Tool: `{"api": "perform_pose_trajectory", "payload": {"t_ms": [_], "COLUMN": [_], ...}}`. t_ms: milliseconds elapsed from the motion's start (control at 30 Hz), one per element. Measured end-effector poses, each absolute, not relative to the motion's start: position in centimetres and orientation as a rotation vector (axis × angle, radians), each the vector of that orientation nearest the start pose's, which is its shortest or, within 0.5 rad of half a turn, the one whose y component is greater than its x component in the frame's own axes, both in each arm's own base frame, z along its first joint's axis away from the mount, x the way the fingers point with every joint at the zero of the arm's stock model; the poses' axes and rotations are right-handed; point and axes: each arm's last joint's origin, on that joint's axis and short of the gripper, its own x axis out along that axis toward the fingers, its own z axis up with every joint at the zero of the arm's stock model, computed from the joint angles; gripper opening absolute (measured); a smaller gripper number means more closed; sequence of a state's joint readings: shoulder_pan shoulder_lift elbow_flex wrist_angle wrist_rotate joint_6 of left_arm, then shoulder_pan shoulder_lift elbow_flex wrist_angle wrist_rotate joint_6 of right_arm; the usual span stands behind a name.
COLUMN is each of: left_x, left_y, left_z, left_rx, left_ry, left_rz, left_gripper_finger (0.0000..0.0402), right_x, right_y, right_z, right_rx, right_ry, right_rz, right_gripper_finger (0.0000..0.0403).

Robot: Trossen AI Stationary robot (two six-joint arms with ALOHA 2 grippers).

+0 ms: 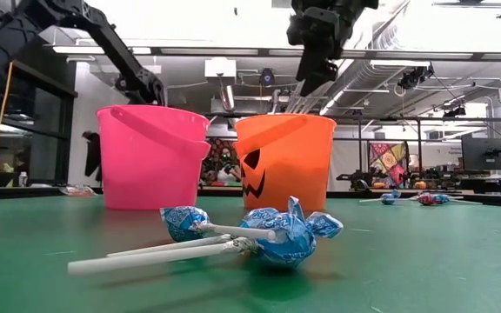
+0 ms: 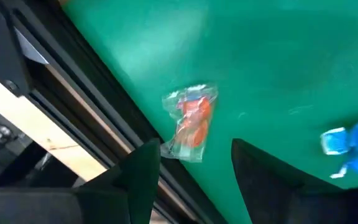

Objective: Sort candy by brand, put in halloween buckets
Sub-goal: Put the orange gummy into the orange bucket

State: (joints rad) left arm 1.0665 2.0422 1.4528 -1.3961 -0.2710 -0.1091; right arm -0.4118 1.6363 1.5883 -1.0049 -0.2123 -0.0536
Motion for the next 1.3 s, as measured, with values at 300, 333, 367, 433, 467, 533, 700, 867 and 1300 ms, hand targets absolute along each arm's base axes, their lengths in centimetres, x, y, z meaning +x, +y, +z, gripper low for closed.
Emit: {"api": "perform_pose_trajectory", "payload": {"t_ms": [300, 333, 367, 433, 467, 533, 700, 867, 1300], "left_x": [15.0, 15.0, 15.0, 14.9, 14.8, 14.7, 14.6, 14.8, 22.3], "left_y": [30.6, 30.6, 30.6, 30.6, 30.6, 30.8, 30.7, 30.9, 18.9], "left_z": [14.3, 14.1, 14.0, 13.8, 13.6, 13.2, 13.8, 18.3, 34.6], "left_rx": [-0.962, -0.954, -0.951, -0.955, -0.96, -0.968, -0.95, -0.89, -0.639], "left_ry": [1.954, 1.958, 1.966, 1.987, 1.994, 2.001, 2.0, 1.856, 0.841], "left_rz": [0.913, 0.903, 0.891, 0.868, 0.865, 0.862, 0.815, 0.859, 0.547], "left_gripper_finger": [0.0185, 0.0183, 0.0177, 0.0156, 0.014, 0.0098, 0.001, 0.0002, 0.0], "right_x": [30.7, 30.7, 30.7, 30.6, 30.6, 30.7, 30.7, 30.5, 24.1], "right_y": [-12.7, -12.7, -12.7, -12.7, -12.7, -12.7, -12.7, -12.7, -13.6], "right_z": [33.1, 33.1, 33.1, 33.1, 33.1, 33.1, 33.1, 33.3, 39.1], "right_rx": [0.277, 0.277, 0.277, 0.278, 0.278, 0.283, 0.303, 0.267, 0.213], "right_ry": [1.014, 1.014, 1.014, 1.015, 1.015, 1.015, 1.014, 1.011, 0.833], "right_rz": [-0.153, -0.153, -0.154, -0.154, -0.154, -0.156, -0.167, -0.149, -0.508], "right_gripper_finger": [0.0275, 0.0275, 0.0275, 0.0275, 0.0275, 0.0275, 0.0275, 0.0275, 0.0275]}}
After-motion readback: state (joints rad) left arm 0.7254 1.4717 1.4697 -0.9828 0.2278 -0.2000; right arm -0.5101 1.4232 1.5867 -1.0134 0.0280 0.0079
